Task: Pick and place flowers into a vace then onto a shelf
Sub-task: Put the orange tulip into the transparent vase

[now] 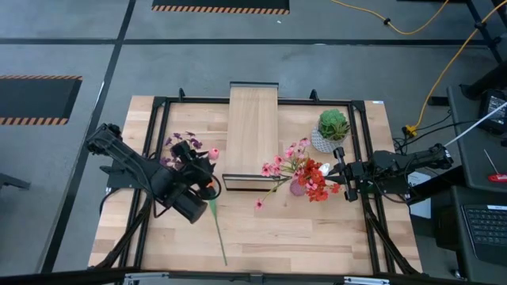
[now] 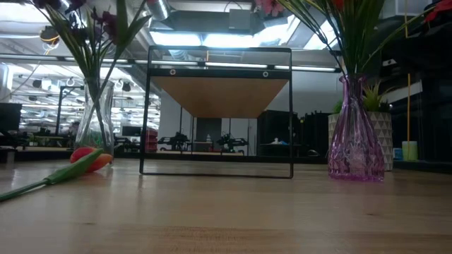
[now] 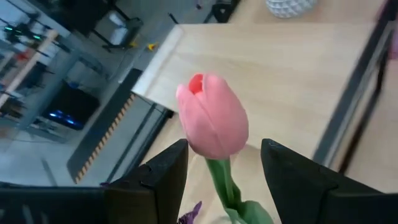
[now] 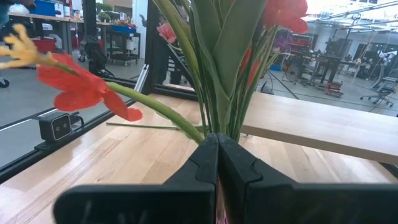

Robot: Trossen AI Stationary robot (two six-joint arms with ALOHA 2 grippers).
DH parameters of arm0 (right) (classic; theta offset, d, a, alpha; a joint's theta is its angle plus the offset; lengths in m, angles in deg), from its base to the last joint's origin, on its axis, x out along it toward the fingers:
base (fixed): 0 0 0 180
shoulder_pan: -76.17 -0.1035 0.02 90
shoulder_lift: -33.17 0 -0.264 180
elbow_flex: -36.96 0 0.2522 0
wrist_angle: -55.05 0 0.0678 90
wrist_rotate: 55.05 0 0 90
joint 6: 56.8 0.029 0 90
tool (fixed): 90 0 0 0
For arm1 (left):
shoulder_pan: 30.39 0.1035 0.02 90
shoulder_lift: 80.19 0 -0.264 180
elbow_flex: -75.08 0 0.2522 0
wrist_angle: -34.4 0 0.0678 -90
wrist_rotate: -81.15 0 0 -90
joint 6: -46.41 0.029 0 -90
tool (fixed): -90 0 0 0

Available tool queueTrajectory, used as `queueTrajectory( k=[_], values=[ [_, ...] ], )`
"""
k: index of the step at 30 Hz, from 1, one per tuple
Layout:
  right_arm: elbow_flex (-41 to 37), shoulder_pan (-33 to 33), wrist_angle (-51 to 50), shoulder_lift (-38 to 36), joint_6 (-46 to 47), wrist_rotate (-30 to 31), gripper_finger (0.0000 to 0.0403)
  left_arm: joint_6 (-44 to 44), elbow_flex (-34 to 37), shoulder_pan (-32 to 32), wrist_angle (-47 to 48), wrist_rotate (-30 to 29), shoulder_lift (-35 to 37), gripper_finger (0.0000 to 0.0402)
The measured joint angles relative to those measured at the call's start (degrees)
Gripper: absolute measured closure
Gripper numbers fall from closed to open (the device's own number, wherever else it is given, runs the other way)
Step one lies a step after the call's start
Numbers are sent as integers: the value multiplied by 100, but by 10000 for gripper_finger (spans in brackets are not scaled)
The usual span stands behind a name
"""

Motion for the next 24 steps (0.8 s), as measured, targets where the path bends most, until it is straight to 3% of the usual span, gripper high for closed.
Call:
queueTrajectory(
  k=[8,16,24],
  values=[
    [0,2,0,0,-7,0,393,146,-517,-2,-1,1526,0,206],
    [0,1,-2,0,75,0,393,341,-552,91,0,1769,39,206],
    [0,0,-2,-2,146,-20,393,-512,-552,130,1,3109,57,206]
  ],
)
